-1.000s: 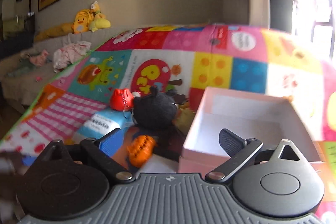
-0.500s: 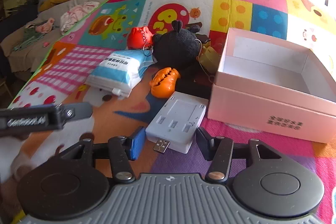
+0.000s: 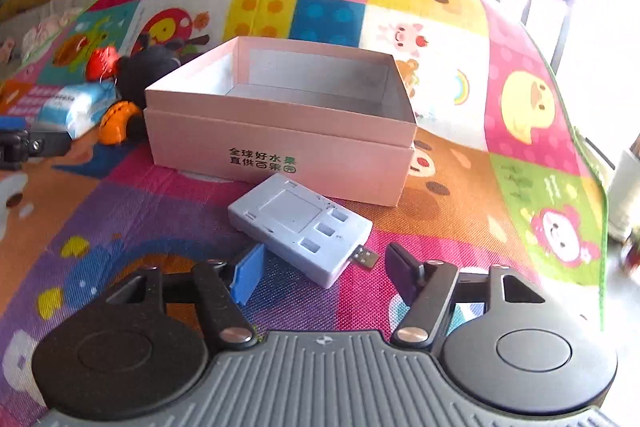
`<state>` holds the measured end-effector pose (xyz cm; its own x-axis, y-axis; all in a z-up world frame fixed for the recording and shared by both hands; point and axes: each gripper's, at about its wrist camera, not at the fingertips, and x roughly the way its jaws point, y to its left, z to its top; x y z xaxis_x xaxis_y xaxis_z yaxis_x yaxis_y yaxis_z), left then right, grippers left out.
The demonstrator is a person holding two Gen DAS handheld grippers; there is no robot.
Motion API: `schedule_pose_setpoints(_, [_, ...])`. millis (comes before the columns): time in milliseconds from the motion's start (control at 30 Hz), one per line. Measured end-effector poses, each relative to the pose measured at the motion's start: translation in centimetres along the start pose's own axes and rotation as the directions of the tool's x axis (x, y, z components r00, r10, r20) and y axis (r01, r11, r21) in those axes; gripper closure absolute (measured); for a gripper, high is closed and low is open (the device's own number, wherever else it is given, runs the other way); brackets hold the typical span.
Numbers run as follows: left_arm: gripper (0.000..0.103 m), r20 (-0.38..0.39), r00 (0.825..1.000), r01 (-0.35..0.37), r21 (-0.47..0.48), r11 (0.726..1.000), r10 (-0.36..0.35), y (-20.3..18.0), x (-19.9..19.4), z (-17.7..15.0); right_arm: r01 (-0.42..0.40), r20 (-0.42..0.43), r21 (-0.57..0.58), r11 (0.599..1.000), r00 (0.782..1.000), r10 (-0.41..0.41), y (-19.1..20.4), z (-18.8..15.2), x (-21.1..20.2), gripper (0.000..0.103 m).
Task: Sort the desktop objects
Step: 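Close the right tool on the white USB device and lift it, then grasp the orange pumpkin toy with the left tool while the right tool holds the white device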
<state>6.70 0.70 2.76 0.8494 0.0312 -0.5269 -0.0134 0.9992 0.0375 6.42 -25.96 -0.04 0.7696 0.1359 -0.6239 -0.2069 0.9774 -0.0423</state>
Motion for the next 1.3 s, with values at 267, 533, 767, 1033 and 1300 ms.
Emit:
schedule_pose_setpoints(267, [0.027,-0.011,1.000,-0.004,0.073,0.997,0.005,-1.6,4.1,1.7,-0.011,0.043,0.011,1.000,0.999,0.010,-0.2,-0.3,-0.6,0.016])
schedule_pose_setpoints(533, [0.027,-0.021,1.000,-0.006,0.162,0.987,0.010,-2.4,5.1,1.7,-0.019,-0.014,0.035,0.999,1.000,0.020,-0.3,-0.1,0.4,0.014])
schedule_pose_setpoints(767, [0.009,-0.008,0.992,-0.118,0.235,0.965,0.123,0.5,4.9,1.3,-0.020,-0.017,-0.049,0.999,1.000,0.019,1.2,0.4,1.1,0.013])
schedule_pose_setpoints(1033, [0.023,-0.041,0.999,-0.003,0.138,0.990,0.008,0.6,4.0,1.9,-0.005,-0.016,-0.053,0.999,1.000,0.004,1.3,0.4,1.1,0.010])
schedule_pose_setpoints(1300, [0.029,-0.103,0.995,0.014,0.073,0.997,-0.006,1.4,7.4,1.8,-0.001,-0.007,-0.043,0.999,1.000,0.001,1.0,0.3,1.0,0.010])
